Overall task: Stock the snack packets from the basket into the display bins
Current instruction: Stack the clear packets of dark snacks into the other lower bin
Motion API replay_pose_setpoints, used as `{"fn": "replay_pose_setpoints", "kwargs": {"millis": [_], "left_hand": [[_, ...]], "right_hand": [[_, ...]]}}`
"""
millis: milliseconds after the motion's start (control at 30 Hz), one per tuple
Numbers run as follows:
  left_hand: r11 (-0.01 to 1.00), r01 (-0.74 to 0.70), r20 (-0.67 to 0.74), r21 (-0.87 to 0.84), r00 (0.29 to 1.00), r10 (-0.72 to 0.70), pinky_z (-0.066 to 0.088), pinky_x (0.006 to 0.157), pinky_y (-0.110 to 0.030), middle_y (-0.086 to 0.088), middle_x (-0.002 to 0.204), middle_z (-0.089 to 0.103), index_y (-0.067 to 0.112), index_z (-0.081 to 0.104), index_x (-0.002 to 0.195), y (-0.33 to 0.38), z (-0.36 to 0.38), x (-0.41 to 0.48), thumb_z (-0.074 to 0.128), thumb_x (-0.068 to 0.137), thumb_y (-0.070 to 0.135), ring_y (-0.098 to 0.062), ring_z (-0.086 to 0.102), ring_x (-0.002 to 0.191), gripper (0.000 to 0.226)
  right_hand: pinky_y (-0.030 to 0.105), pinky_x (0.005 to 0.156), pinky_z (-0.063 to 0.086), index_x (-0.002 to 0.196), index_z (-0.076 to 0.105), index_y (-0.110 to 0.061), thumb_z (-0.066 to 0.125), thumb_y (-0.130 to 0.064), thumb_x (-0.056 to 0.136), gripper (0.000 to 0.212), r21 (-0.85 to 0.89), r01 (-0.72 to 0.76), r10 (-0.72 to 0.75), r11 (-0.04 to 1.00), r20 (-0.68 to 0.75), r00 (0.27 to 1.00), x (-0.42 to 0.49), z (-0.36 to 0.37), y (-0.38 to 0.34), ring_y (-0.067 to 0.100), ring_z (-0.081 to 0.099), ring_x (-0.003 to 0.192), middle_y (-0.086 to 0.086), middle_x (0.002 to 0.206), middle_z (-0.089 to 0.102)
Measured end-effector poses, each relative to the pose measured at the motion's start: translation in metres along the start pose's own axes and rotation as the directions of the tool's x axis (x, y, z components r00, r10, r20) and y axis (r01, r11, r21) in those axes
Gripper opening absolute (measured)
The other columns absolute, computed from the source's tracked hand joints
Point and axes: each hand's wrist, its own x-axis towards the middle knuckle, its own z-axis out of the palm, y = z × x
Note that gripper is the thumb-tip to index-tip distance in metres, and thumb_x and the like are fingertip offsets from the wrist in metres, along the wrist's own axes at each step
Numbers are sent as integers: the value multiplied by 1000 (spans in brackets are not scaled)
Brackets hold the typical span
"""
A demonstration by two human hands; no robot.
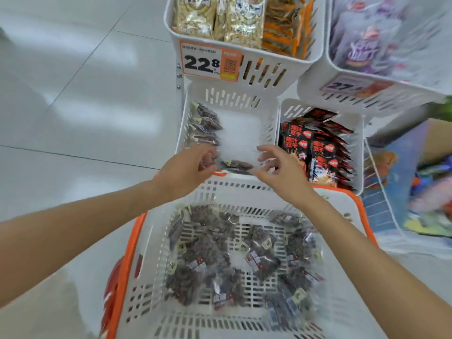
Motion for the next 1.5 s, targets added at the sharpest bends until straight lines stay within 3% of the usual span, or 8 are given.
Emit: {"fn": "replay_pose_setpoints", "kwargs": {"millis": [267, 467, 633, 767, 900, 1100, 1367, 1500], "left_hand": [[927, 199, -21, -317, 976, -217, 44, 57, -19, -2, 94, 61, 21, 58, 110, 12, 75, -92, 59, 97, 19, -11, 55, 65, 13], [889, 346, 74, -301, 937, -340, 48, 66, -17, 12, 100, 60, 25, 54, 115, 7, 98, -123, 59, 96, 21, -9, 61, 82, 20], [871, 386, 149, -305, 922, -357, 49, 59, -17, 1, 107, 59, 24, 55, 118, 7, 116, -121, 63, 94, 14, -15, 57, 80, 28], [883, 406, 316, -236, 891, -325, 39, 102, -26, 5, 149, 40, 26, 30, 151, 12, 127, -111, 80, 79, 29, -14, 44, 131, 87], [832, 449, 522, -325, 819, -238, 39, 92, -11, 12, 146, 46, 37, 22, 153, 13, 130, -102, 83, 76, 29, -8, 45, 133, 98], [711, 540, 408, -450, 833, -373, 51, 59, -16, 12, 76, 66, 18, 70, 95, -7, 125, -96, 68, 91, 19, 2, 65, 67, 5], [527, 645, 328, -553, 751, -574, 55, 57, -18, -5, 109, 61, 21, 52, 124, -46, 113, -100, 57, 97, 13, -17, 63, 94, 29], [544, 638, 299, -546, 754, -585, 51, 57, -16, -2, 130, 59, 25, 48, 136, -55, 116, -100, 56, 99, 17, -21, 62, 111, 39]], "right_hand": [[34, 106, 41, 151, 31, -23, 69, -32, 91, 72, -313, -324, 423, 893, 334, 842, -108, 31, 87, 20, 41, 136, -1, 155, 33], [31, 72, 52, 156, 7, -9, 64, -17, 94, 84, -255, -670, 714, 697, 162, 681, -123, 85, 148, 22, 60, 90, 11, 124, 56], [40, 90, 51, 105, 57, -6, 74, -28, 86, 34, -405, -526, 635, 748, 206, 745, -124, 90, 153, 23, 59, 96, 10, 112, 61], [33, 95, 46, 116, 66, -5, 69, -18, 91, 28, -346, -194, 326, 918, 381, 865, -115, 63, 110, 22, 58, 108, 2, 118, 58], [25, 79, 43, 108, 72, -14, 72, -20, 89, 20, -121, -158, 193, 980, 388, 901, -102, 35, 77, 10, 58, 86, 1, 96, 60], [32, 107, 41, 130, 61, -28, 42, -42, 102, 37, 46, -296, 239, 954, 478, 845, -83, 36, 86, 13, 58, 122, -3, 134, 62], [56, 120, 13, 156, 12, -40, 54, -12, 98, 77, -584, -74, 427, 809, 495, 757, -73, 95, 181, 27, -7, 151, -4, 165, -10], [49, 115, 32, 156, 10, -35, 73, -35, 86, 94, -658, -16, 440, 753, 485, 756, -79, 99, 179, 37, 11, 148, 6, 162, 4]]}}
